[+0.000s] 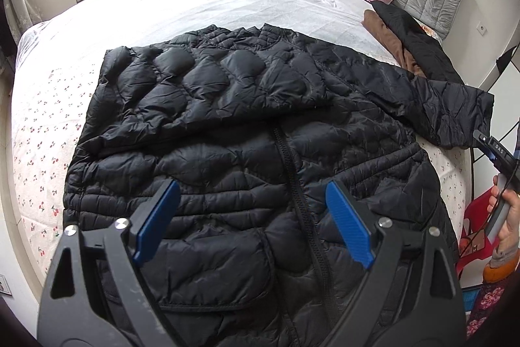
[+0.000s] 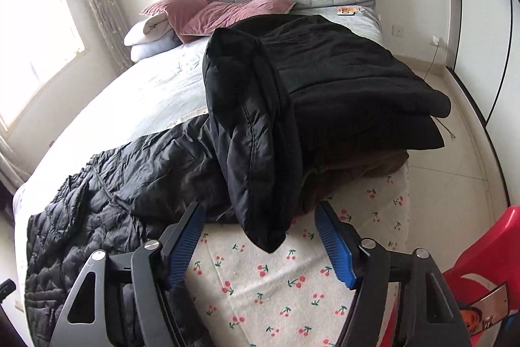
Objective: Fold large clothes
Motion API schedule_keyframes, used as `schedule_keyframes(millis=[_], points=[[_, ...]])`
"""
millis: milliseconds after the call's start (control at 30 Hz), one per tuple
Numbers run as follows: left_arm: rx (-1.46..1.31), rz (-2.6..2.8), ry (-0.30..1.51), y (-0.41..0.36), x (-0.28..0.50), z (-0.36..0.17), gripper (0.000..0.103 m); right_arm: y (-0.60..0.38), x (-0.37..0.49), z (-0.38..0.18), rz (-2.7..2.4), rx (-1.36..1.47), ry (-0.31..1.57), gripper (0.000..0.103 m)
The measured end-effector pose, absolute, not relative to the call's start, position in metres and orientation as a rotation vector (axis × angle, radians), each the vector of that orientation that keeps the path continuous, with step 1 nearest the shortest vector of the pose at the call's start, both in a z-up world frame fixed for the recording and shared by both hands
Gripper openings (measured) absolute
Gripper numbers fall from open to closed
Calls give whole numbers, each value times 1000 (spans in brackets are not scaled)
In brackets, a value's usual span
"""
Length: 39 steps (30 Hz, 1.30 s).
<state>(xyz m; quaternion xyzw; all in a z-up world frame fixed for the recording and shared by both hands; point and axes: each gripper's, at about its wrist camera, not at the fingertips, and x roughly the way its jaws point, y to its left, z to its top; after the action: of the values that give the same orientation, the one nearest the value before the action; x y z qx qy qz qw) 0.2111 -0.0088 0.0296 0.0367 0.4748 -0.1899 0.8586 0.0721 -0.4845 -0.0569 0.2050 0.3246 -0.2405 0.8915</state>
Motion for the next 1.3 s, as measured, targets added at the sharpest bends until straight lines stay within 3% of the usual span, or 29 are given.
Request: schedule_keyframes(millis=[67,133,200,600,900,1000,1067,1133,1167,1300], points=[[91,-410,998,-18,211,31,91,-487,77,-53,-481,430,657,48],[101,-426,996,-27,211,32,91,-489,83,-49,-444,437,644,19],[101,-447,996,-35,211,33,91,-487,91,-41,-389,437,634,12],[41,-559,961,-69,239,52,91,-412,174,52,-2,355,555,8],[-77,-524,938,-33,267,47,91,-305,276,49,314,409,635,8],[-86,-484,937,-15,277,39,91,-272,298,30,415,446,681,13],[-102,-453,945,-2,284,32,91,-257,309,16,469,456,734,25],[-125,-430,958,8,290,24,91,-251,310,5,468,464,760,58],[-130,-421,966,12,293,21,91,-252,308,2,470,476,753,64],[-128,-413,984,13,303,12,91,-284,292,-7,417,518,742,67]])
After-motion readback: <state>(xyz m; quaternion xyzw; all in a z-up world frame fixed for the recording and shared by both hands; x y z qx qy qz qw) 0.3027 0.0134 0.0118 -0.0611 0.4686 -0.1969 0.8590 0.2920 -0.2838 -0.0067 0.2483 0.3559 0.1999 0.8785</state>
